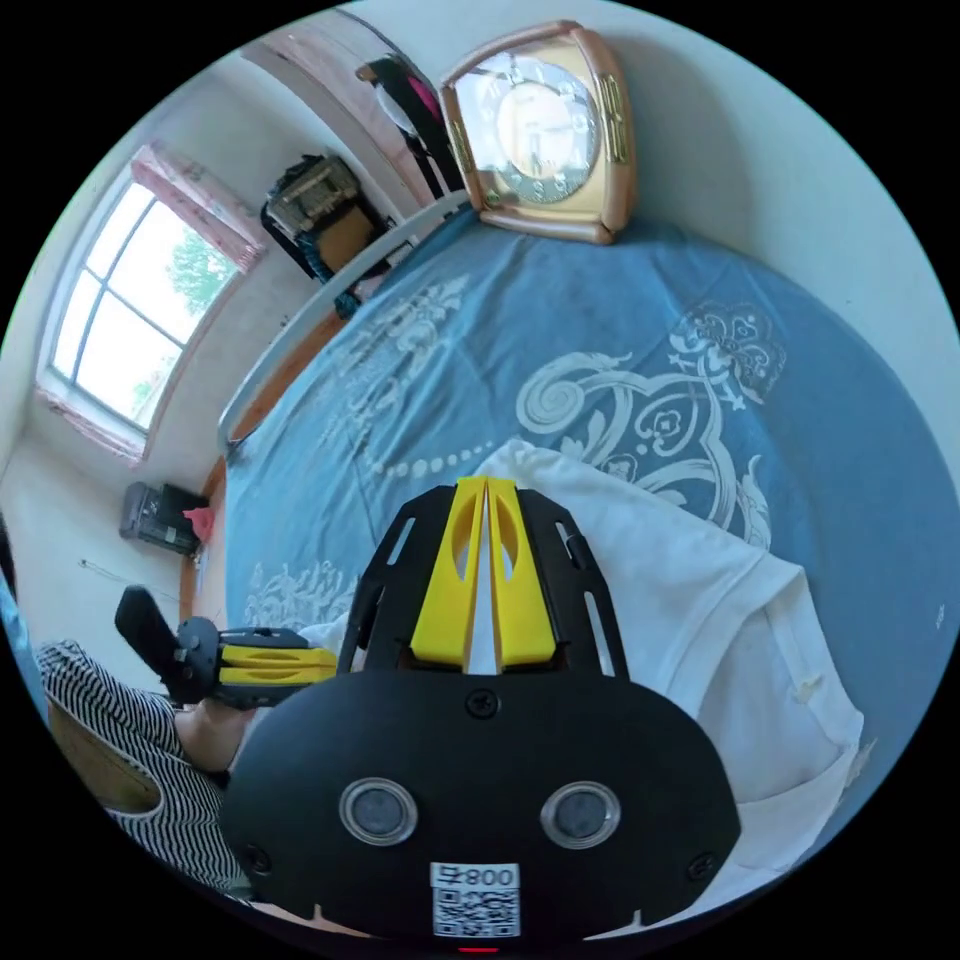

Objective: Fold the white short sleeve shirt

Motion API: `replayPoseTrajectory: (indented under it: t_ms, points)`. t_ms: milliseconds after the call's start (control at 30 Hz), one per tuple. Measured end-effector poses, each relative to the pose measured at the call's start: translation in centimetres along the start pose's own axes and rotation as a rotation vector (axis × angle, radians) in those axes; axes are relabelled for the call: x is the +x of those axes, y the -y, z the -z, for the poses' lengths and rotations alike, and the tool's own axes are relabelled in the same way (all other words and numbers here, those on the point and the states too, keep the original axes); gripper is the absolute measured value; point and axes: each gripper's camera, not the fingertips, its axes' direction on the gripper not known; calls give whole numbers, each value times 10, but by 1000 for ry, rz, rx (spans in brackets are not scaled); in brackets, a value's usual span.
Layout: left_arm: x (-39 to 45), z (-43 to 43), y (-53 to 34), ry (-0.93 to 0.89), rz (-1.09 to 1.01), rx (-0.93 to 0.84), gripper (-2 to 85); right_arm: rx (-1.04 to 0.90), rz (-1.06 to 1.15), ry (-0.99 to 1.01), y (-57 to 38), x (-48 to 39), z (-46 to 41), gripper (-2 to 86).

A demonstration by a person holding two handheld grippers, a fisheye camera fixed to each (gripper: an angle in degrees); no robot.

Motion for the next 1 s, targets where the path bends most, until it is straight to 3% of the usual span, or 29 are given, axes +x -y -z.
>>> replayPoseTrajectory:
  t_ms: [100,233,433,600,667,800,1000]
  points:
    - [-8,7,-5,-17,7,-2,3,29,61,-44,-52,-20,3,1]
    - [-18,16,-12,-59,2,-22,3,-19,-46,-187,-127,0,-37,1]
    - [-36,35,-24,-78,11,-19,2,3,-141,-41,-185,27,-83,1]
    - [-66,71,-47,-307,67,144,2,36,-162,-75,-284,4,-72,1]
    - [-83,94,-62,-417,111,215,2,22,-232,-77,-364,-6,-66,0]
    - [-99,138,-82,-411,151,215,3,-26,-406,-94,-505,-20,-64,0]
    - [-122,196,-142,-671,239,165,7,26,-741,9,-725,-53,-81,1]
